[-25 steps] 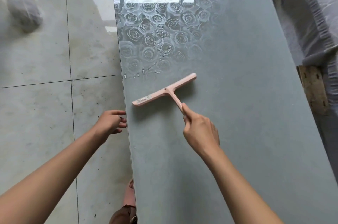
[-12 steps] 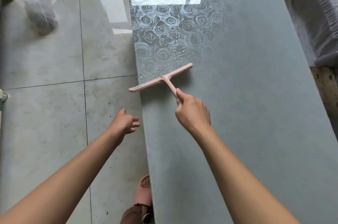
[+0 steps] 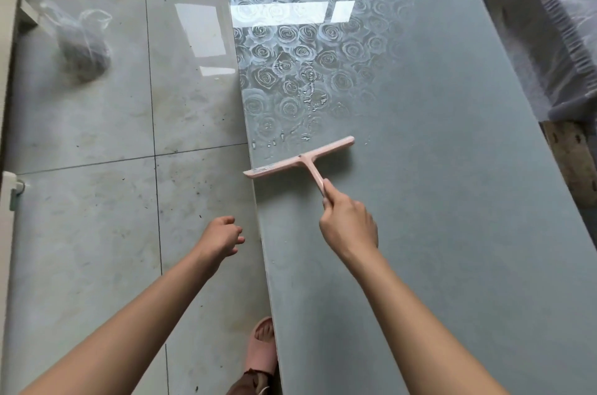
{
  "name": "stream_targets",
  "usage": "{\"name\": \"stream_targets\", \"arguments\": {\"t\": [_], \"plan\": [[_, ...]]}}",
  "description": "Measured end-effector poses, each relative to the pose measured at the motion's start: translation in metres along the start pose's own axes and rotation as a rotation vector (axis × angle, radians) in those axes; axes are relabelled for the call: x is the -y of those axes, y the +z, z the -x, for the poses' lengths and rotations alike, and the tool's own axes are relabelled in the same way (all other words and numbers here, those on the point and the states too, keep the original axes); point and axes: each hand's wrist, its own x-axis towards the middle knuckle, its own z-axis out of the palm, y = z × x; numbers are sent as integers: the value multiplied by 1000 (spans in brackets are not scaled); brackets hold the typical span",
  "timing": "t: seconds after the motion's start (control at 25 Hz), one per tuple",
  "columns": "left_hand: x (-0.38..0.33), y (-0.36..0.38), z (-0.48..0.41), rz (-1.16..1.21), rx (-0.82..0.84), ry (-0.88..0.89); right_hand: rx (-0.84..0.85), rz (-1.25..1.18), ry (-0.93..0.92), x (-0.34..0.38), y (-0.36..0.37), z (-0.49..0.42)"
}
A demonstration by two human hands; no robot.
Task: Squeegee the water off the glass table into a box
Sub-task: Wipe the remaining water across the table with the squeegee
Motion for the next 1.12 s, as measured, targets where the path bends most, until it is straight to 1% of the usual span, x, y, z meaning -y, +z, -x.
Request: {"name": "stream_targets", "arguments": {"t": [0.08, 0.16, 0.24, 0.32, 0.44, 0.56, 0.6, 0.72, 0.8, 0.88, 1.0, 1.12], "plan": [[0, -1, 6, -35, -17, 21, -56, -31, -34, 1, -12, -3], [0, 5, 18, -102, -17, 53, -109, -76, -65, -21, -22, 23], [0, 17, 37, -186, -16, 114, -99, -159, -60, -59, -27, 61], [-1, 35, 56, -299, -31, 210, -59, -225, -31, -107, -29, 98], [4, 84, 88, -516, -87, 329, -40, -264, 33, -189, -30, 161], [24, 140, 116, -643, -57, 388, -42, -260, 68, -267, -26, 215], [36, 171, 128, -704, -31, 408, -58, -269, 101, -300, -27, 241], [53, 203, 139, -835, -45, 451, -48, -264, 94, -342, -20, 274], [77, 253, 159, -917, -8, 479, -46, -295, 154, -397, -21, 320], [93, 287, 173, -972, -6, 515, -54, -324, 201, -440, -16, 357], [116, 329, 188, -1091, -12, 606, -59, -359, 251, -494, -10, 410], [134, 365, 199, -1226, 41, 697, -66, -335, 300, -549, -9, 448]]}}
